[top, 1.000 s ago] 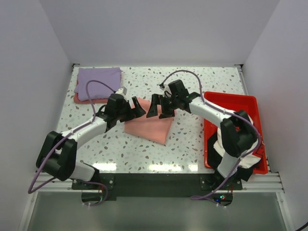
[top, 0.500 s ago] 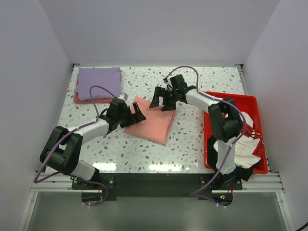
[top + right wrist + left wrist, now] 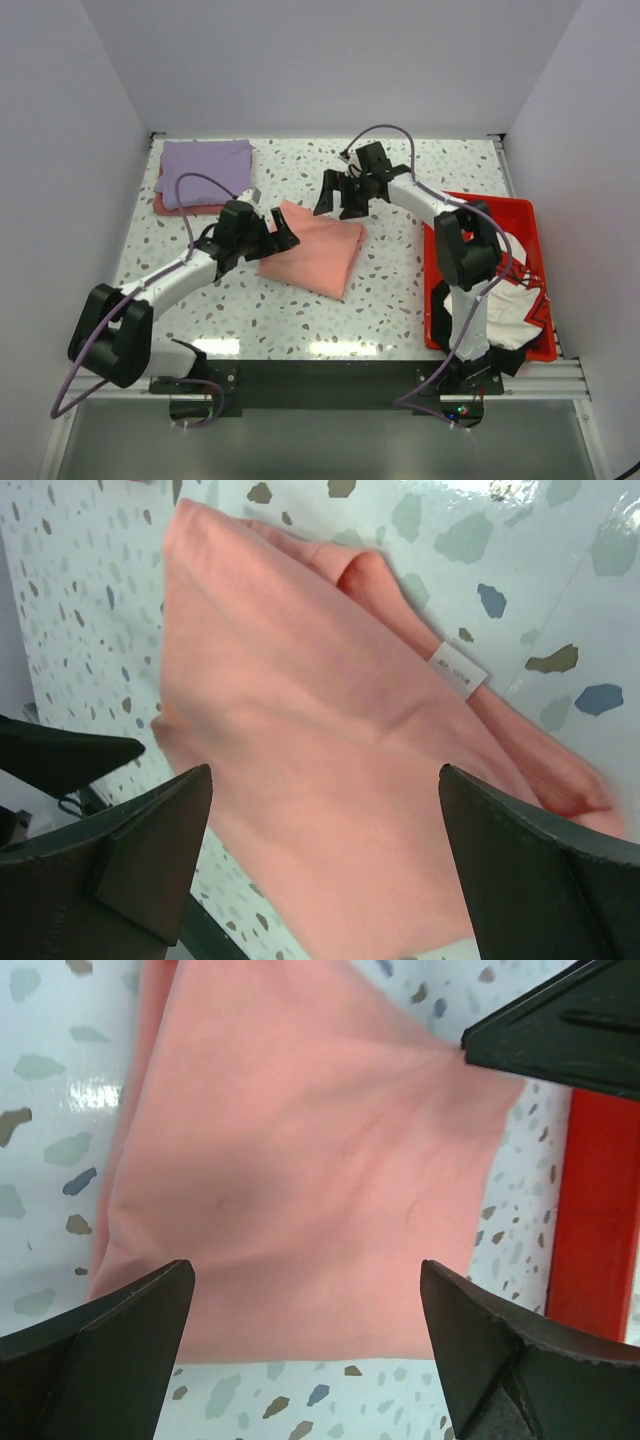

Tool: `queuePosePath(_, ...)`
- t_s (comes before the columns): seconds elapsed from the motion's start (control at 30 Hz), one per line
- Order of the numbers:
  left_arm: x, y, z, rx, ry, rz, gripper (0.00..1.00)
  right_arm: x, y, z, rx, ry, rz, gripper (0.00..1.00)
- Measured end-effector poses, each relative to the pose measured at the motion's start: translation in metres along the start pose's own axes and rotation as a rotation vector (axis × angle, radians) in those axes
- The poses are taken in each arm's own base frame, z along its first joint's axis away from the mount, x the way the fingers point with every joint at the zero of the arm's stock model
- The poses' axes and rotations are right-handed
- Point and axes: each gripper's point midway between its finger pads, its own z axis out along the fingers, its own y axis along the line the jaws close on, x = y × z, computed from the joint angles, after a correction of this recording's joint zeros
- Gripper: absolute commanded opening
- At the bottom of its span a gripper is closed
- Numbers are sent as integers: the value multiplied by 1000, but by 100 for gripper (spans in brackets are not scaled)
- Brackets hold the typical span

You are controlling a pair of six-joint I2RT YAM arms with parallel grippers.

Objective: Fold and stack the t-shirts
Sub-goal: Fold the tshirt, then neatly place the folded tshirt to the corner

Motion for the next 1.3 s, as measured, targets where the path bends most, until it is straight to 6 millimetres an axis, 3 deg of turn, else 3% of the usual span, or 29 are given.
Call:
queuePosePath(0.1,-20,-14,-19,28,-74,25,100,0,10,-16,-13,-25,-21,99)
queuePosePath(0.3,-44,-18,-41,3,-170,35,100,39,37,-56,-50,-36,-61,99)
queuePosePath(0.47,-50,6,-40,-86,-175,22,100,90,60,-39,-118,57,-108,99)
queuePosePath(0.57,-52,20,-39,-137,-175,12,100,113,49,-22,-97,126,-88,99)
queuePosePath(0.7,-57,31,-34,-177,-171,14,100,128,23,-11,-42,169,-37,99)
queuePosePath(1.03,-49,48,1,-201,-65,78,100,130,11,-17,18,168,-44,99)
queuePosePath(1.17,-38,50,17,-170,-7,120,100,117,26,-47,22,102,-82,99)
queuePosePath(1.3,-28,58,33,-175,48,138,89,96,56,-90,-21,-27,-141,99)
